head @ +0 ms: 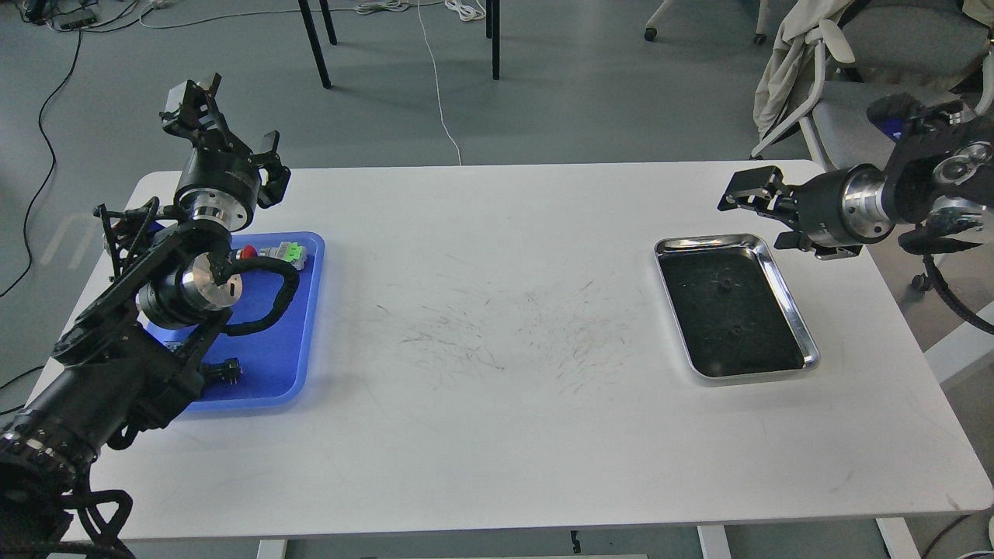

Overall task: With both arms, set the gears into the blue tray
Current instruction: 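Move the right gripper over the metal tray, then lower the right gripper into the metal tray and grasp the small black gear, then carry the black gear with the right gripper toward the table center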

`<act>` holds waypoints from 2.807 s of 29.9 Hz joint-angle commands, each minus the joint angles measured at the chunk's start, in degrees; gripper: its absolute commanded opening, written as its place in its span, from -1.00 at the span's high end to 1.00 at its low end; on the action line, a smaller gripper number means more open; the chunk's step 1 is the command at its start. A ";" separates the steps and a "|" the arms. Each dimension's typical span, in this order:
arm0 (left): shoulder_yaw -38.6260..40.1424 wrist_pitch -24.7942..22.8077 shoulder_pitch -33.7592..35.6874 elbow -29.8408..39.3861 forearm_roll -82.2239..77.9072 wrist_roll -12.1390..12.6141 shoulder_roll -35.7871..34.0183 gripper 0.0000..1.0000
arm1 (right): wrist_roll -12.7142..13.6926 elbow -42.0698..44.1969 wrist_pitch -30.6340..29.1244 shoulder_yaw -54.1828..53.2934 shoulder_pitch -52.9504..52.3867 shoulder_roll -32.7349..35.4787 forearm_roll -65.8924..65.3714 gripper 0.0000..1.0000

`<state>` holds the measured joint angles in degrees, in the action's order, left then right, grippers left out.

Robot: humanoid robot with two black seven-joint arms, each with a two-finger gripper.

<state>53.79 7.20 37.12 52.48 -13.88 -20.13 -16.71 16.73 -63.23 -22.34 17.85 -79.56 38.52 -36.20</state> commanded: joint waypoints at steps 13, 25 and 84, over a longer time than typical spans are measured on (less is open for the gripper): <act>0.00 -0.08 -0.91 -0.01 -0.01 0.00 -0.34 -0.97 | -0.74 12.15 7.03 8.70 6.33 -13.03 -15.57 -0.90; 0.00 0.00 -0.99 -0.01 -0.01 0.09 -0.25 -0.97 | -1.09 18.23 10.20 8.43 10.65 -16.20 -15.48 -0.84; 0.08 0.09 -1.34 -0.18 -0.09 0.18 -0.43 -0.97 | -2.32 15.86 10.74 8.08 3.63 -18.40 -14.69 0.96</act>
<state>53.82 7.21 35.67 52.26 -14.06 -20.03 -17.22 14.37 -45.10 -11.52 26.03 -72.37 18.79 -51.10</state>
